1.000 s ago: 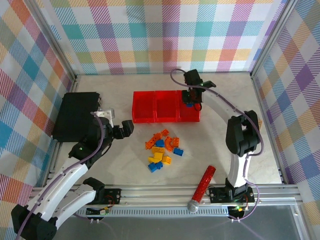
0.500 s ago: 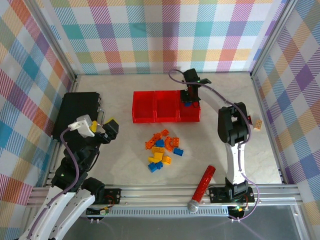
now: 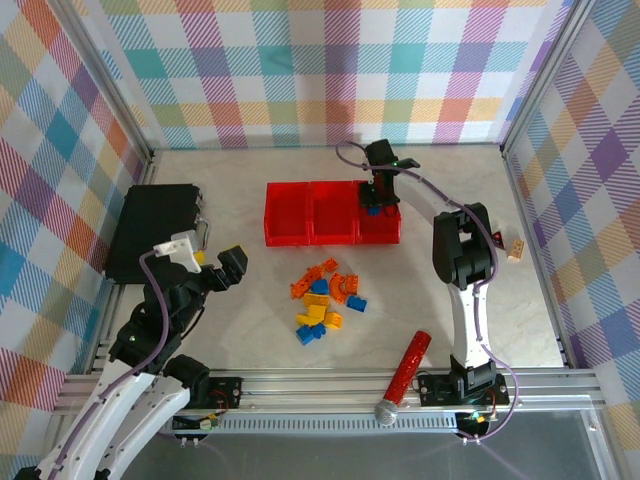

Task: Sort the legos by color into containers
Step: Place the lego in the container, then pick up the lego from the bottom-center of the table.

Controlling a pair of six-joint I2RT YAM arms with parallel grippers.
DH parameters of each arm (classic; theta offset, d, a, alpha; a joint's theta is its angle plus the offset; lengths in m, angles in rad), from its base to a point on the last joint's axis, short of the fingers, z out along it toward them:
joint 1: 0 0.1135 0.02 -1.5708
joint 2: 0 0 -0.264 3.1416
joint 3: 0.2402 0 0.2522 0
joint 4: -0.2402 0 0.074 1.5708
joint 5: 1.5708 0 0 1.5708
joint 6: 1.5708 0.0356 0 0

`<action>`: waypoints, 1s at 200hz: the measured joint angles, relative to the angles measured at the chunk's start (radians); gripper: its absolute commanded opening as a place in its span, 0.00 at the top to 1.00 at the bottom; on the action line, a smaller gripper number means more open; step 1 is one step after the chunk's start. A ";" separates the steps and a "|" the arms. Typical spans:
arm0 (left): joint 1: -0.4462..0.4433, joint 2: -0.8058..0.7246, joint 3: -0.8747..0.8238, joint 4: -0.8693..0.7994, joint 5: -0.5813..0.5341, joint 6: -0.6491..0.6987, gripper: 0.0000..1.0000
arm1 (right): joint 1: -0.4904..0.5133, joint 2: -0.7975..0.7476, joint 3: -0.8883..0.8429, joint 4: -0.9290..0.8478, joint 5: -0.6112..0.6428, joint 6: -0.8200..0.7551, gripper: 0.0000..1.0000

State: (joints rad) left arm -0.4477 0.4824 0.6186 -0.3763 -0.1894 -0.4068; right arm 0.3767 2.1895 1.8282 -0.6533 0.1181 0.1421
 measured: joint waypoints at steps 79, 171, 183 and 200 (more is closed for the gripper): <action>-0.001 0.098 0.001 -0.006 0.100 -0.001 0.00 | 0.000 -0.082 -0.043 -0.024 -0.027 0.015 0.52; -0.017 0.175 -0.019 0.095 0.148 -0.001 0.00 | 0.031 -0.526 -0.392 -0.029 -0.190 0.088 0.39; -0.018 0.185 -0.032 0.112 0.148 -0.002 0.00 | 0.055 -0.591 -0.467 -0.023 -0.212 0.090 0.38; -0.023 0.195 -0.044 0.129 0.148 -0.005 0.00 | 0.100 -0.666 -0.565 -0.021 -0.240 0.085 0.35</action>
State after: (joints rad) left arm -0.4706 0.6777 0.5743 -0.2474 -0.0410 -0.4122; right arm 0.4763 1.5230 1.2629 -0.6739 -0.1223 0.2272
